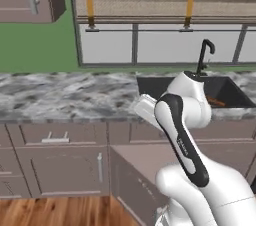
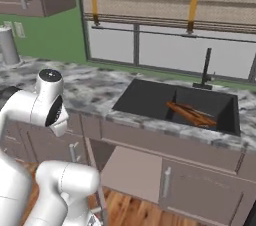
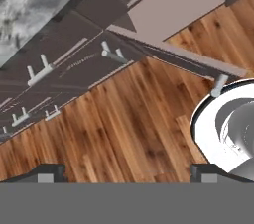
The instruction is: Move the cutting board and knife to the sink. Then move spray from the cabinet to the counter.
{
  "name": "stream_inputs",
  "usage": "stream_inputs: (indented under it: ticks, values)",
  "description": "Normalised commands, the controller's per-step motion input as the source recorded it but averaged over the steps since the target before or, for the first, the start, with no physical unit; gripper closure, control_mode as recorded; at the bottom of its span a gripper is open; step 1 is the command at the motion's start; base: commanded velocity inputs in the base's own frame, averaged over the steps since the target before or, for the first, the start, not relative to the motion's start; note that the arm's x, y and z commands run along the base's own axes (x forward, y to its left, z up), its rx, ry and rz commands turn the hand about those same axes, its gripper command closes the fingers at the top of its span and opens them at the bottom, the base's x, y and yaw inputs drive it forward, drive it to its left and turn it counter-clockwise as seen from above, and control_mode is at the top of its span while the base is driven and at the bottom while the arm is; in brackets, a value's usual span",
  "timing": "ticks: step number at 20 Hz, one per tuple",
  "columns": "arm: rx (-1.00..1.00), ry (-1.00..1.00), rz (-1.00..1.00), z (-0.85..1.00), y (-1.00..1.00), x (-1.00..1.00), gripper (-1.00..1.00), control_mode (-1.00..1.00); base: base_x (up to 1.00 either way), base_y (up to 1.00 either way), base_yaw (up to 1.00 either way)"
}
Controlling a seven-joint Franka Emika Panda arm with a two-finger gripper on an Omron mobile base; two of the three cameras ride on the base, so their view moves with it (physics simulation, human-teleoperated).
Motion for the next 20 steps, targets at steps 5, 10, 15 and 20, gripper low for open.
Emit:
stream_inputs:
  ticks: [5, 10, 15, 20]
  values:
    - [0.0, 0.0, 0.0, 0.0, 0.0, 0.0, -1.0, 1.0, -0.42, 1.0, 0.33]
    - [0.0, 0.0, 0.0, 0.0, 0.0, 0.0, -1.0, 1.0, -0.38, 1.0, 0.32]
    - [0.0, 0.0, 0.0, 0.0, 0.0, 0.0, -1.0, 1.0, -0.29, 1.0, 0.32]
    - [0.0, 0.0, 0.0, 0.0, 0.0, 0.0, -1.0, 1.0, -0.15, 1.0, 0.3]
